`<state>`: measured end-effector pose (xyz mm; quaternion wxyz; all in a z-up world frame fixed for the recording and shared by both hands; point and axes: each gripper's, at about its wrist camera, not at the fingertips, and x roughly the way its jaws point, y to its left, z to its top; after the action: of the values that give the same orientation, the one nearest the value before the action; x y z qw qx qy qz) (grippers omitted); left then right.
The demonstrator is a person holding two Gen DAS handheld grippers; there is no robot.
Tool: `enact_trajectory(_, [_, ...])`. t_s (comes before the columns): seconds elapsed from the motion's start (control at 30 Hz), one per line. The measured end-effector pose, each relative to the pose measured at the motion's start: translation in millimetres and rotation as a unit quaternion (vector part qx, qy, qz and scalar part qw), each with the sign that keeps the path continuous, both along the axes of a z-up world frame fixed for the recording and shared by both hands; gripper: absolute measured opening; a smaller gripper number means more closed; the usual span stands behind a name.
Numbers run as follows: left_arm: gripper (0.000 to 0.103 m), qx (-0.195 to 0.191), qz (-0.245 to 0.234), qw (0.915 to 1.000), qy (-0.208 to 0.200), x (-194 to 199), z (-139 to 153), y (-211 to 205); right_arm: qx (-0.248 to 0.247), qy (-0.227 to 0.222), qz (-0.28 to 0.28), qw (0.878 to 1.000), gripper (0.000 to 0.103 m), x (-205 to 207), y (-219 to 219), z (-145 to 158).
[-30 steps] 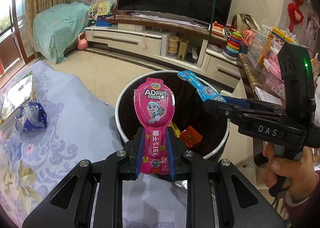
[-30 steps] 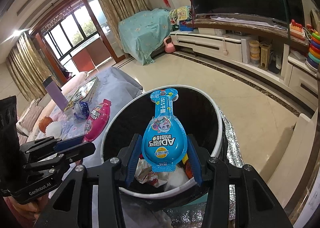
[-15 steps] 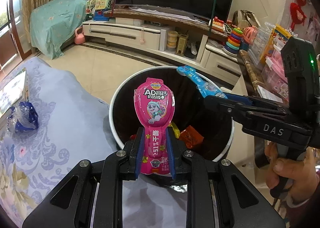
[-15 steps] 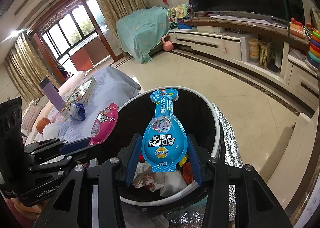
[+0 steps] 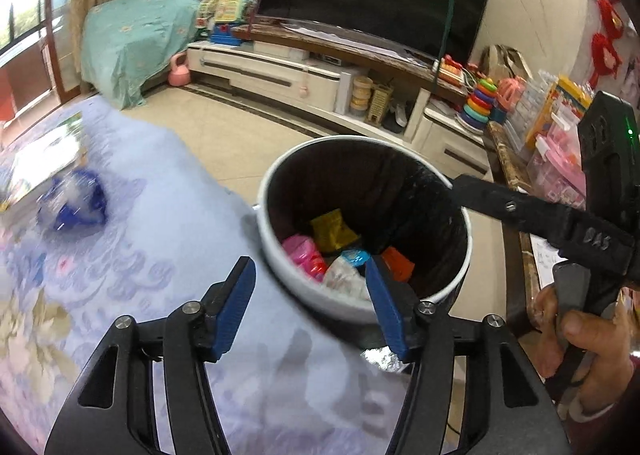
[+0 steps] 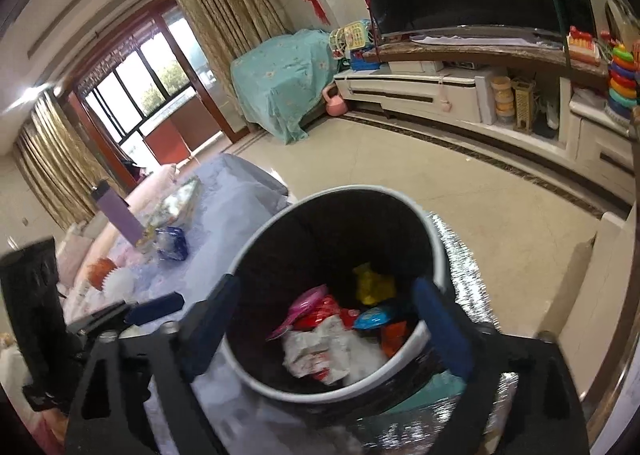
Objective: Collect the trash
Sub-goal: 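Open both tools to drop the candy bottles into the bin, then move both open tools back over the foam net and blue wrapper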
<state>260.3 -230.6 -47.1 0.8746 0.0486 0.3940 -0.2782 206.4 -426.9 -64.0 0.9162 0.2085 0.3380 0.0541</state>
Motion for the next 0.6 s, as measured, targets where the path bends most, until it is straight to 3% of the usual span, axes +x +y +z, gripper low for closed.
enact_trajectory(0.13, [0.073, -0.009, 0.032, 0.9995, -0.003, -14.4, -1.2, 33.3, 0.016, -0.004, 0.007, 1.000, 0.095, -5.9, 15.7, 1.7])
enact_trajectory(0.3, [0.074, -0.017, 0.072, 0.9972, 0.003, -27.7, -5.9, 76.4, 0.014, -0.002, 0.036, 0.999, 0.096, -7.9, 49.1, 2.4])
enact_trajectory(0.6, [0.074, -0.025, 0.167, 0.9857, 0.004, -41.3, -11.1, 163.9, -0.019, -0.019, 0.098, 0.995, 0.099, -2.9, 121.7, 9.7])
